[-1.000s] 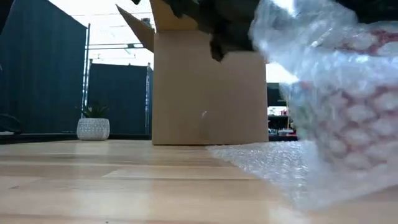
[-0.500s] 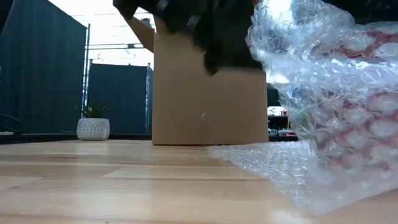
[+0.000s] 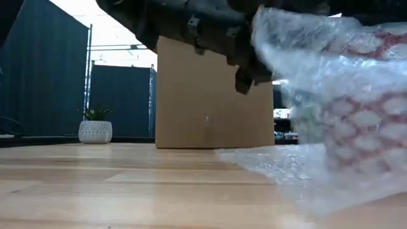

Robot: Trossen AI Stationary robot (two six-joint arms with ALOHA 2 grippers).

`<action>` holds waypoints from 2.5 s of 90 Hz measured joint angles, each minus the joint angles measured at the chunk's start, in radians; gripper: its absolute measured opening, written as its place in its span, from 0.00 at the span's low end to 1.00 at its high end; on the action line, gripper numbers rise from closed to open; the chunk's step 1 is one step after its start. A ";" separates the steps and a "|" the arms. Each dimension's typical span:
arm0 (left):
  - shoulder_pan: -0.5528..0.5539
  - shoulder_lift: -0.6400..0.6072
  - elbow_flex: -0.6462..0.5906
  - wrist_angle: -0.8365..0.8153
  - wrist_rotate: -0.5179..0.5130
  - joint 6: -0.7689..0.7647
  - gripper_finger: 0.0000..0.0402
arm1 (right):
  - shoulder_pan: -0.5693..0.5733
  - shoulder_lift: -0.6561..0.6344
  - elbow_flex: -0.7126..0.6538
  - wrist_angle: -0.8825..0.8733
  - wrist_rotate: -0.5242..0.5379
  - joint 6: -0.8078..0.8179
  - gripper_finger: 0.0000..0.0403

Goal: Wrap mug
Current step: Wrap the red mug with the bubble wrap

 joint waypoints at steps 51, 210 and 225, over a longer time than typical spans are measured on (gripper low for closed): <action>0.004 0.006 -0.002 0.014 0.022 -0.012 0.43 | 0.056 -0.217 0.077 -0.131 0.075 0.028 0.39; 0.161 0.000 -0.003 -0.448 -0.117 0.047 0.43 | 0.001 -0.049 -0.090 0.050 -0.050 0.018 0.39; 0.168 0.010 -0.002 -0.438 -0.116 0.067 0.43 | 0.001 -0.050 -0.090 0.053 -0.050 0.018 0.39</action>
